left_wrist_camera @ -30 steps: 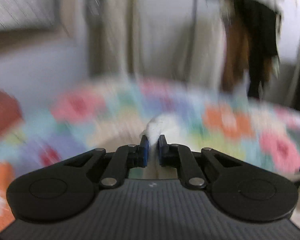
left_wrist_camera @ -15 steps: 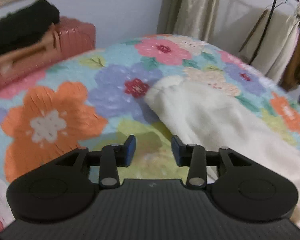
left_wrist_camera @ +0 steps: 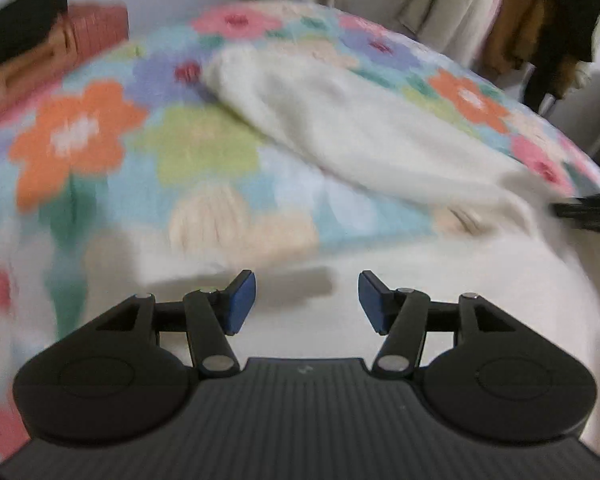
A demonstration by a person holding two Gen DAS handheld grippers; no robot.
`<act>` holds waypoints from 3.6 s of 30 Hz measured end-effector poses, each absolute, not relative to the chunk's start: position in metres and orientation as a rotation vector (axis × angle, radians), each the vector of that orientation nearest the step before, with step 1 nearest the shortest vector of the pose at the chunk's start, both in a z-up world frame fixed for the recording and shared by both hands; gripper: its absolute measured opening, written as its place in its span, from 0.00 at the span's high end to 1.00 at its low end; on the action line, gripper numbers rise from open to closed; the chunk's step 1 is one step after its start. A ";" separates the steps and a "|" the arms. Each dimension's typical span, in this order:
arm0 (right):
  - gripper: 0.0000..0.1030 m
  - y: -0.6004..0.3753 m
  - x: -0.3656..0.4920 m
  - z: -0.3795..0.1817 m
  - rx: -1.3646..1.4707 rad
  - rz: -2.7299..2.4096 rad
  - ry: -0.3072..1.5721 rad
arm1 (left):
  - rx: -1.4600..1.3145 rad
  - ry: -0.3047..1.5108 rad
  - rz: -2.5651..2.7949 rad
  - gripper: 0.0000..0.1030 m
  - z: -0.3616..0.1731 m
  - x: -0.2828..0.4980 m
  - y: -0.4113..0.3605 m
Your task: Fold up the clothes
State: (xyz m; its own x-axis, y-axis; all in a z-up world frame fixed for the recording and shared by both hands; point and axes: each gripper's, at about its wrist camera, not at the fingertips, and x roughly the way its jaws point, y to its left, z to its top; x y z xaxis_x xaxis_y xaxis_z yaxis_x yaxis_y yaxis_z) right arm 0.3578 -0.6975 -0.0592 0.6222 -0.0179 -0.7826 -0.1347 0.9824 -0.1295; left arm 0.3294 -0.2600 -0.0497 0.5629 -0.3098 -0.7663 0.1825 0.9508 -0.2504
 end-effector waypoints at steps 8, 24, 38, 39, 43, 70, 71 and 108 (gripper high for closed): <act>0.46 -0.705 0.263 -0.015 -0.017 -0.026 0.866 | -0.175 0.942 -0.337 0.43 -0.053 0.255 -0.245; 0.39 -0.767 -0.001 0.012 0.329 -0.270 0.896 | -0.167 1.006 -0.540 0.43 -0.032 0.177 -0.298; 0.69 -0.811 -0.001 -0.079 0.845 -0.215 0.740 | -0.058 1.089 -0.700 0.42 -0.066 0.126 -0.367; 0.77 -0.802 0.007 -0.072 0.748 -0.219 0.726 | -0.073 1.088 -0.696 0.42 -0.066 0.126 -0.365; 0.82 -0.759 0.007 -0.022 0.201 -0.367 0.632 | -0.088 1.059 -0.672 0.42 -0.062 0.133 -0.362; 0.39 -0.727 0.097 -0.043 0.029 -0.317 0.784 | -0.165 0.820 -0.449 0.41 -0.001 0.228 -0.234; 0.39 -0.734 0.104 -0.045 0.076 -0.296 0.796 | -0.196 0.835 -0.410 0.41 0.003 0.244 -0.211; 0.35 -0.595 0.095 -0.015 -0.209 -0.185 0.744 | -0.420 0.887 -0.117 0.32 -0.033 0.219 -0.101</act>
